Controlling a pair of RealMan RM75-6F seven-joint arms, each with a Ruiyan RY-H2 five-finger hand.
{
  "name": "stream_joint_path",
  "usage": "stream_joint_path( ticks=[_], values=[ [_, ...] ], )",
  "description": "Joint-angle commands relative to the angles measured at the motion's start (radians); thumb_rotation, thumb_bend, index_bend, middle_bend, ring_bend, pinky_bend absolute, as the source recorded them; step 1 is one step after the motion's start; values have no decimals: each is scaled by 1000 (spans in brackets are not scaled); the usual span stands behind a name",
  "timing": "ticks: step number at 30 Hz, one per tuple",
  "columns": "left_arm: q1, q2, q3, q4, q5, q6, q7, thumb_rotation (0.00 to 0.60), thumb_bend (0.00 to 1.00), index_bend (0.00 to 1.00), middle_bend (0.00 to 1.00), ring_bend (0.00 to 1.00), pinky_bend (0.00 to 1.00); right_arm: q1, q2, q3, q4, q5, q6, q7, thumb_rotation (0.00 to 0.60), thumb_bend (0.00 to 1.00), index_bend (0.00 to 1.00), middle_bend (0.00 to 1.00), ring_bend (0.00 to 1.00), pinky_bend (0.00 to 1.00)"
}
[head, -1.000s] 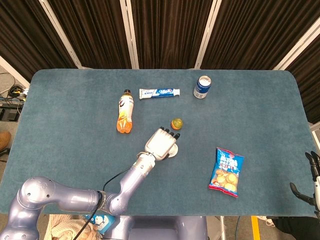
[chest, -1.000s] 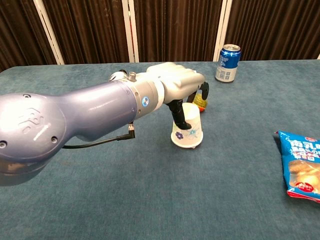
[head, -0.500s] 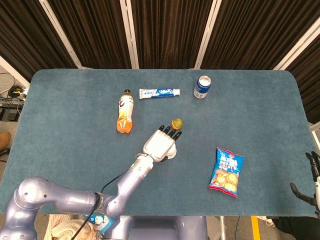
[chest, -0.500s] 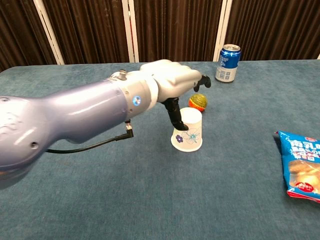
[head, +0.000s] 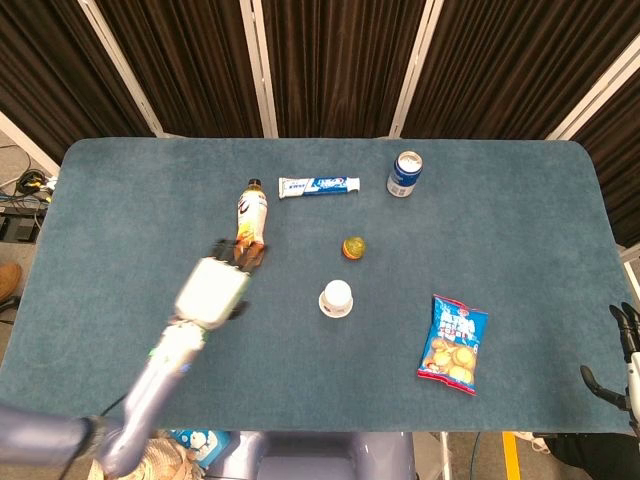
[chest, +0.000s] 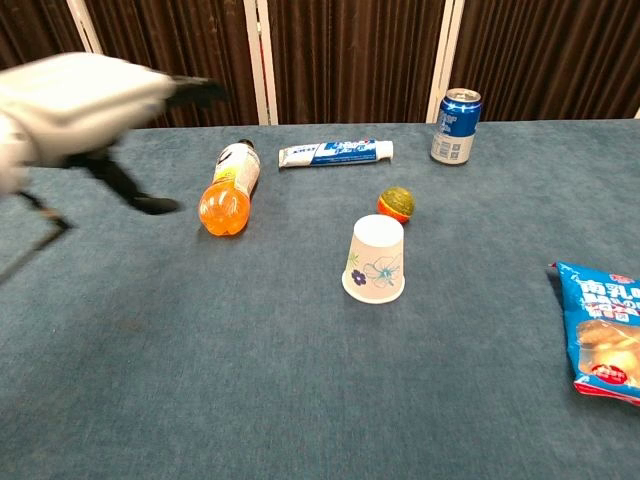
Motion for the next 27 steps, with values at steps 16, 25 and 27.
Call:
stream_joint_path(
  ticks=[16,25,27],
  values=[
    [499,248,193,113,243,345,-467,600,99,0,0,0,0,-6,-18,3,24,-26,41,-19,600,305,0,0,0,36],
    [610,213,131,258,220,330,-607,600,96,0,0,0,0,-6,-39,1,52,-82,90,-11,600,305,0,0,0,35],
    [615,213,111,264,220,317,-615,600,96,0,0,0,0,-5,-42,0,55,-84,91,-13,600,305,0,0,0,35]
  ],
)
